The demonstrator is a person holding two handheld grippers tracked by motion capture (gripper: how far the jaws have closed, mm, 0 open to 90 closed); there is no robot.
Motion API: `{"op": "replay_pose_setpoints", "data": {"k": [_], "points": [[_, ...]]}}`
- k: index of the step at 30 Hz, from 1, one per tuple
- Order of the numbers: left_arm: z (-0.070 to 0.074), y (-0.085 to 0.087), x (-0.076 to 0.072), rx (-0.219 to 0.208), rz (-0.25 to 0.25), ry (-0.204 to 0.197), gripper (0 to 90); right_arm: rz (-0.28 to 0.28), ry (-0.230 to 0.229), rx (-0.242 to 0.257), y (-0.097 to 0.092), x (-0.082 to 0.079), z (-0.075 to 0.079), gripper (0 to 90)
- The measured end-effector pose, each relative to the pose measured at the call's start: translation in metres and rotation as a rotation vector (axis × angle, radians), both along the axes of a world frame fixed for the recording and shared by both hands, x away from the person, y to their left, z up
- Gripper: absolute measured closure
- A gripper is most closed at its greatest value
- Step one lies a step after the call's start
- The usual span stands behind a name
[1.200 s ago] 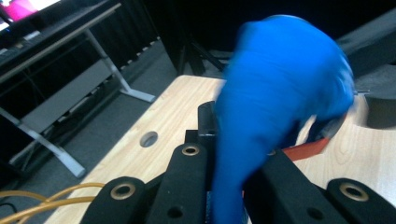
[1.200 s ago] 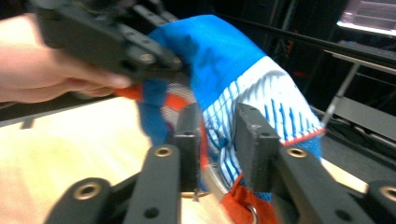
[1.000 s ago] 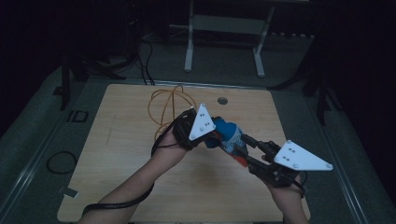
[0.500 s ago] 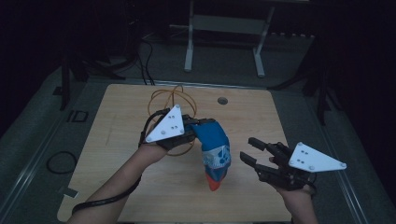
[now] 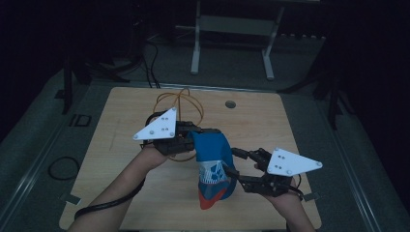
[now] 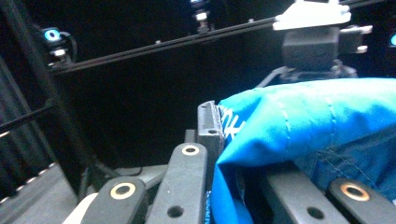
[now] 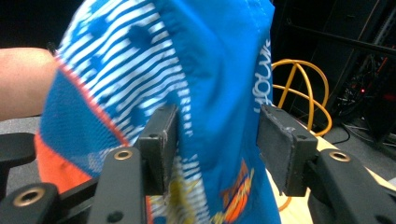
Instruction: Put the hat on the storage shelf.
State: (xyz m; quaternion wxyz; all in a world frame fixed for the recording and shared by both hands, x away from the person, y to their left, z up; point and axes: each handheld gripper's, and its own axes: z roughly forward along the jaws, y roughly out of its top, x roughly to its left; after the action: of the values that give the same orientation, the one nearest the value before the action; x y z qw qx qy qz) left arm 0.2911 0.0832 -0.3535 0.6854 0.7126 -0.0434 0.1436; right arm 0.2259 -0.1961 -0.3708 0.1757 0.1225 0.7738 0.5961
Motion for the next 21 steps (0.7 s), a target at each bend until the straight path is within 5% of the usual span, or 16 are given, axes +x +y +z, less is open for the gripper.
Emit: {"op": "replay_pose_setpoints", "data": {"k": [3,8,14,21], "points": [[0.000,-0.002,-0.002,0.010,-0.020,-0.012,88.5,0.002,-0.005,-0.002,0.002,0.001,0.001,54.3],[0.001,-0.002,0.000,0.041,-0.018,-0.005,88.4,-0.023,-0.014,-0.001,0.000,0.000,0.002,87.7],[-0.001,0.003,0.000,0.064,-0.011,0.011,88.1,-0.079,-0.017,0.011,-0.005,0.000,0.005,89.8],[0.001,0.008,-0.007,0.124,0.019,-0.030,82.7,-0.087,-0.022,0.009,-0.006,0.001,0.010,89.8]]}}
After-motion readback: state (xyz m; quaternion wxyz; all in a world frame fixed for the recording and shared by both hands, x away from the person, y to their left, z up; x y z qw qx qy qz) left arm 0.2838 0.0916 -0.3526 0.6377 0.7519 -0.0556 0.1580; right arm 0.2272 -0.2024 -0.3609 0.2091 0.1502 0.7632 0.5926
